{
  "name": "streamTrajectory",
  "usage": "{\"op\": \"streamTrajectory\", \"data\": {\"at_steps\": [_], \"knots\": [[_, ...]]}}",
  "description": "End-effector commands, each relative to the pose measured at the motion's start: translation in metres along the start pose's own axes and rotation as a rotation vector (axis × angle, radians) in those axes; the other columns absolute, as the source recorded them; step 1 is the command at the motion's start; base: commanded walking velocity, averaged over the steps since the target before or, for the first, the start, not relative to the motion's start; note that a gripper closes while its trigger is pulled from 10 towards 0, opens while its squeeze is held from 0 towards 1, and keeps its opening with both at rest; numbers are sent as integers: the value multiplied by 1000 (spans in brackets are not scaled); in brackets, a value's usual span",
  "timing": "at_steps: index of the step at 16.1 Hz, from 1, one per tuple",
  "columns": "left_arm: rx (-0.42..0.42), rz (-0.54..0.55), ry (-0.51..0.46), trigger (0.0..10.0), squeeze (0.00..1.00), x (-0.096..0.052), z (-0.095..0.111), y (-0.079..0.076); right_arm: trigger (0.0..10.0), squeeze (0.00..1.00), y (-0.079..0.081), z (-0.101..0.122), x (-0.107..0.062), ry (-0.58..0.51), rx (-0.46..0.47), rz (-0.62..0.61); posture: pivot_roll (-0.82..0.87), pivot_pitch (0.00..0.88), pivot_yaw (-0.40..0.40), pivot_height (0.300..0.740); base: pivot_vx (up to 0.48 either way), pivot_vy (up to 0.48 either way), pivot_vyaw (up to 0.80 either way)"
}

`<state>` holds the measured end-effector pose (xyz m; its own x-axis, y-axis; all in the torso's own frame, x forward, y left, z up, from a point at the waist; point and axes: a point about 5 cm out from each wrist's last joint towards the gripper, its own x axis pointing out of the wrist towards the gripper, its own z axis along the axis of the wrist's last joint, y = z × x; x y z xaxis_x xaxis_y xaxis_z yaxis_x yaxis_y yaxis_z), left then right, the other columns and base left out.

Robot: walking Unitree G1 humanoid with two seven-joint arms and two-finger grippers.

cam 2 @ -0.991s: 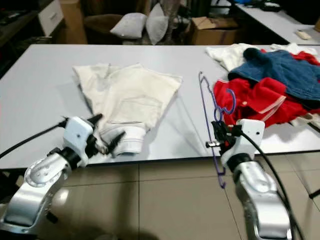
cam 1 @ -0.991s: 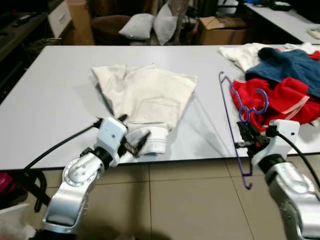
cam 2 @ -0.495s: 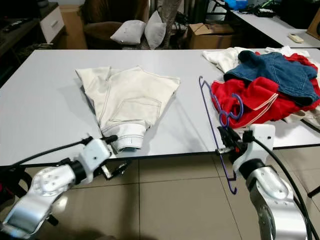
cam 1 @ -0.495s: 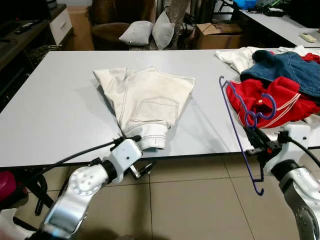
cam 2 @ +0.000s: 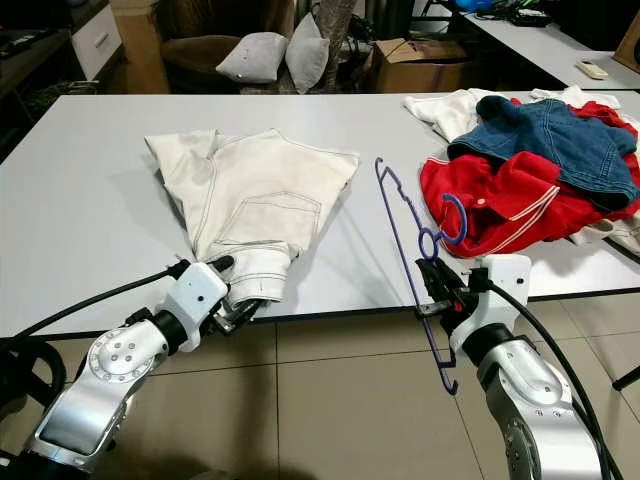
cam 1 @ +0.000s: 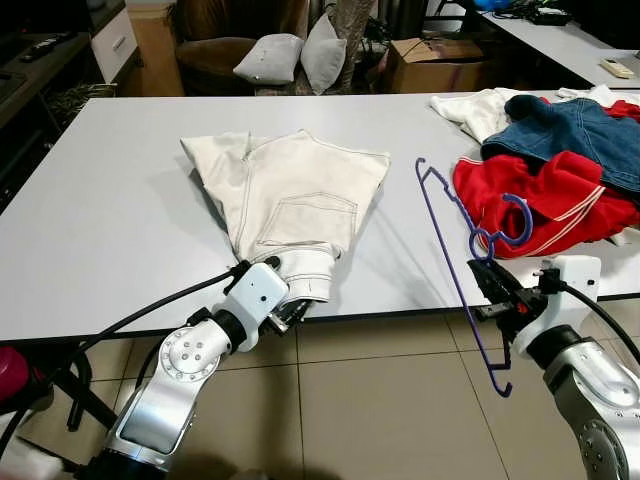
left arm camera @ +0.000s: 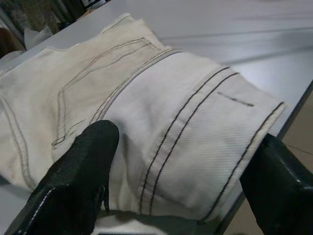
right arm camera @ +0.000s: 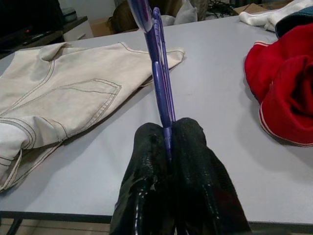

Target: Hang hanger

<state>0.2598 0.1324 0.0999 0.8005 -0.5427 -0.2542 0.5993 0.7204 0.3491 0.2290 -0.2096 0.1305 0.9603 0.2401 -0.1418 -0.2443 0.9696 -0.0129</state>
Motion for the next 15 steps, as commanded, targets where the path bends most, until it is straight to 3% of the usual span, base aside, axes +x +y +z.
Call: {"op": "streamTrajectory", "data": {"at_steps": [1, 15], "knots": [[-4, 23, 0, 0, 0, -3, 0, 5, 10000, 0, -2, 5, -1, -25, -17, -4, -33, 0, -6, 740, 0, 0, 0], [-113, 82, -24, 0, 0, -3, 7, 20, 10000, 0, -2, 3, -2, -38, -31, 23, -28, 0, 1, 740, 0, 0, 0]]}}
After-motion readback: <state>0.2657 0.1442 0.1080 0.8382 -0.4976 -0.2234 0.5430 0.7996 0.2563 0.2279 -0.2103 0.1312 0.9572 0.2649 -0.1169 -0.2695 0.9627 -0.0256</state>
